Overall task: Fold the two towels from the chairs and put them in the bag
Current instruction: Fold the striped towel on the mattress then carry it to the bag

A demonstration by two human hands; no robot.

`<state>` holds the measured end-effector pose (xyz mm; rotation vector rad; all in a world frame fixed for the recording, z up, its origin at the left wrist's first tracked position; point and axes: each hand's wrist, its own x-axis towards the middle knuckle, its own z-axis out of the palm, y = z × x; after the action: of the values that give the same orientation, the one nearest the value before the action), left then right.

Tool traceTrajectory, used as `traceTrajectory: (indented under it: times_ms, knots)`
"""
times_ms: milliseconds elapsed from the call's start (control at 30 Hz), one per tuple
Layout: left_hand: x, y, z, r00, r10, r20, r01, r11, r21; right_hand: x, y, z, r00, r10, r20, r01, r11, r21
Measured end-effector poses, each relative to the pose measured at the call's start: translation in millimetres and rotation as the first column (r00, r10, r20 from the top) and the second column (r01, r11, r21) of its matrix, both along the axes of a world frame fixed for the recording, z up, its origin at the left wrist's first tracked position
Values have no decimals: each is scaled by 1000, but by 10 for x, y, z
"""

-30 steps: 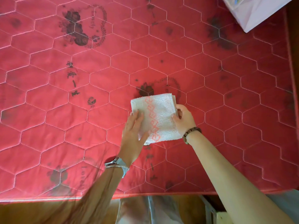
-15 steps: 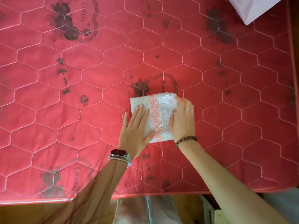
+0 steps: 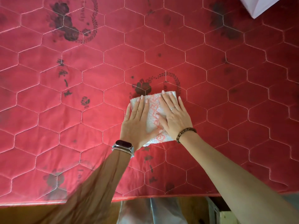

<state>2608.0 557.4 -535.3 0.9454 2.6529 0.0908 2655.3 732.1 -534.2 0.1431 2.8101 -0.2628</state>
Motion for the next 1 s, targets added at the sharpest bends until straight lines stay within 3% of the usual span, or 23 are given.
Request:
traceTrajectory:
  times_ms: [167,300,467,533,600,633,700,800,867,900,1000]
  knots:
    - [102,-58,87,998,64,-22,-62,995,75,155,41,115,999,-6,-46,4,999,-52]
    - [321,-299,43,996,74,-40,-72,997,37,389,140,162,997,66,-37,-68,996,-49]
    - [476,-262,-16,986,159,-41,-158,987,26,504,160,95,999,37,24,-36,999,-39]
    - [464,-227,-10,981,192,4,-192,979,64,475,155,105,1000,26,9,-25,996,-85]
    - [445,-218,23,957,276,86,-285,950,130,418,180,152,998,-64,-8,60,970,-234]
    - [431,-213,53,928,347,138,-367,915,165,391,202,190,985,-172,-1,161,925,-344]
    - [369,-208,119,821,496,283,-559,799,222,347,262,286,884,-465,47,410,723,-557]
    - [201,-196,187,508,614,604,-839,511,186,296,357,355,679,-701,218,623,394,-676]
    - [94,-169,220,248,585,773,-943,330,53,245,408,354,635,-703,319,685,322,-654]
    - [61,-158,221,185,561,807,-951,308,5,210,416,364,630,-686,365,711,319,-627]
    - [9,-89,259,177,475,862,-929,371,-13,104,367,412,627,-631,456,754,348,-557]
